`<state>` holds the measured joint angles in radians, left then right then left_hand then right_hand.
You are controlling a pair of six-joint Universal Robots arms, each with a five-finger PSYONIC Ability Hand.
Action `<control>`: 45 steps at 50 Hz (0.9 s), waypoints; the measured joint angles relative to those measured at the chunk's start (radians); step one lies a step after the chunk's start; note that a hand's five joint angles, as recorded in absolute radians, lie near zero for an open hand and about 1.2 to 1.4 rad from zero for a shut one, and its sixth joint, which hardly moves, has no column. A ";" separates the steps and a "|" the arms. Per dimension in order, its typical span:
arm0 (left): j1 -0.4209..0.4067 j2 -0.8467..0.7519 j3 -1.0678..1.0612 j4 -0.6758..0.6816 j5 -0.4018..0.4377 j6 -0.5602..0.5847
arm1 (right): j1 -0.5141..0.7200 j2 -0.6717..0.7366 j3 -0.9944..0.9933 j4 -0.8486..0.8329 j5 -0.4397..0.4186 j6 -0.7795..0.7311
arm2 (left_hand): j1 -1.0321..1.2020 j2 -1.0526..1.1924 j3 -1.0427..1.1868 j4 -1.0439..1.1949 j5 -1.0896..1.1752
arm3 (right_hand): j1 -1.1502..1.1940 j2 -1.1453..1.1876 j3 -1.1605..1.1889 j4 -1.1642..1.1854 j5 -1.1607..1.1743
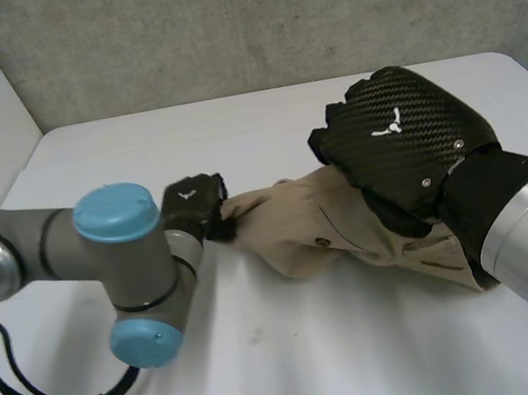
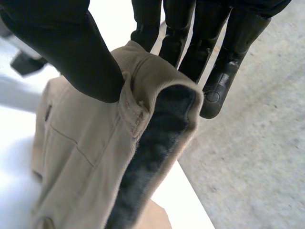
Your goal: Fold the shorts.
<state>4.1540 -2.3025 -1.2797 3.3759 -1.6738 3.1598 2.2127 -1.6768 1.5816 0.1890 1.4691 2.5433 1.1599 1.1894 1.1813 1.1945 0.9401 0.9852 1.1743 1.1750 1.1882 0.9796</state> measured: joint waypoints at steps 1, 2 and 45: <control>0.008 0.026 -0.012 -0.002 -0.004 0.030 | -0.008 0.001 -0.003 -0.002 0.007 -0.007 | 0.000 0.000 0.000 0.000 0.000 | 0.000 0.000 0.000 0.000 0.000; 0.012 0.038 -0.018 -0.002 -0.005 0.043 | -0.010 0.001 -0.004 -0.003 0.010 -0.009 | 0.000 0.001 0.000 0.000 0.000 | 0.000 0.000 0.000 0.000 0.000; 0.100 0.305 0.300 0.278 0.039 0.508 | -0.202 0.679 -0.882 -0.489 0.133 0.005 | 0.000 0.007 0.009 0.005 0.000 | 0.000 0.000 0.000 0.001 0.000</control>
<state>4.2541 -1.9973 -0.9796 3.6540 -1.6343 3.6674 2.0103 -0.9973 0.6996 -0.2999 1.6024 2.5487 1.1599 1.1965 1.1901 1.1993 0.9401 0.9852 1.1743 1.1750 1.1893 0.9796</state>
